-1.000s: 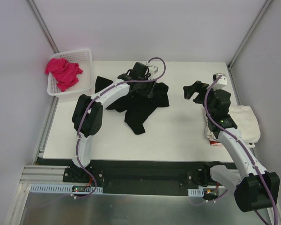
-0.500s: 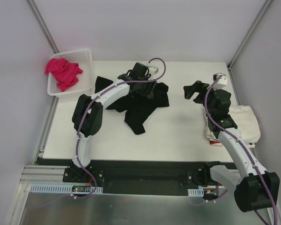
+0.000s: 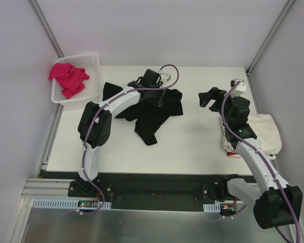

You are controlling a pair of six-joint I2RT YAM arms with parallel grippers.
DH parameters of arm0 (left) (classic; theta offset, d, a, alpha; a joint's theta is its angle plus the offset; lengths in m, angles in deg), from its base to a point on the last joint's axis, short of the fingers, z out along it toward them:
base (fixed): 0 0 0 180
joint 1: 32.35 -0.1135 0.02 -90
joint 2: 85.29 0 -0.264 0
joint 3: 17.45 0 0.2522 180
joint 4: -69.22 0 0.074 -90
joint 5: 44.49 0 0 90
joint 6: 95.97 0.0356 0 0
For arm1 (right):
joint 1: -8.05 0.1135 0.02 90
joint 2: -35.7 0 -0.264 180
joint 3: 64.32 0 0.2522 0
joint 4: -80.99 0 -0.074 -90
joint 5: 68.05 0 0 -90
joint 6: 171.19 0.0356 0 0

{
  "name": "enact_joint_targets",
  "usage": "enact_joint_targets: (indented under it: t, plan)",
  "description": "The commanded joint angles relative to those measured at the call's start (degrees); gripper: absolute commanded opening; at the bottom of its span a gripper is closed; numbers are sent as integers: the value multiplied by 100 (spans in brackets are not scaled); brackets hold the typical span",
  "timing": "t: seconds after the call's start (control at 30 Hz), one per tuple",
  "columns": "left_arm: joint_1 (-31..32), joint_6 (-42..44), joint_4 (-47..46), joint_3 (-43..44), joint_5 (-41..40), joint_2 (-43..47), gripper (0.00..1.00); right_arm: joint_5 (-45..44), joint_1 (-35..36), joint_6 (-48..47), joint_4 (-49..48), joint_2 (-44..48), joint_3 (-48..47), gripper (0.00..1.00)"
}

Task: Fold and stack the t-shirts
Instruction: Flatten out the tshirt

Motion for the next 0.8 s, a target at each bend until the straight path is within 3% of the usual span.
enact_joint_targets:
  t: [0.0, 0.03, 0.33, 0.43, 0.57, 0.77]
  plan:
    - [-5, -47, 10, 154, 20, 107, 5, 36, -39, 18, -272, 78, 5, 99]
    - [-5, -56, 10, 163, 11, 99, 0, 36, -39, 9, -272, 87, 14, 99]
    - [-5, -65, 175, 689, -15, 326, 0, 105, -48, 53, -298, -53, 5, 99]
    - [-5, 110, 727, 1645, -278, 319, 0, 255, -48, 167, -404, -194, -4, 99]
    - [-5, 357, 1676, 3883, -683, 81, 0, 431, -39, 246, -535, -501, -12, 99]
    - [-5, 726, 1732, 4558, -1412, 704, 0, 1063, -39, 395, -694, -1344, -188, 94]
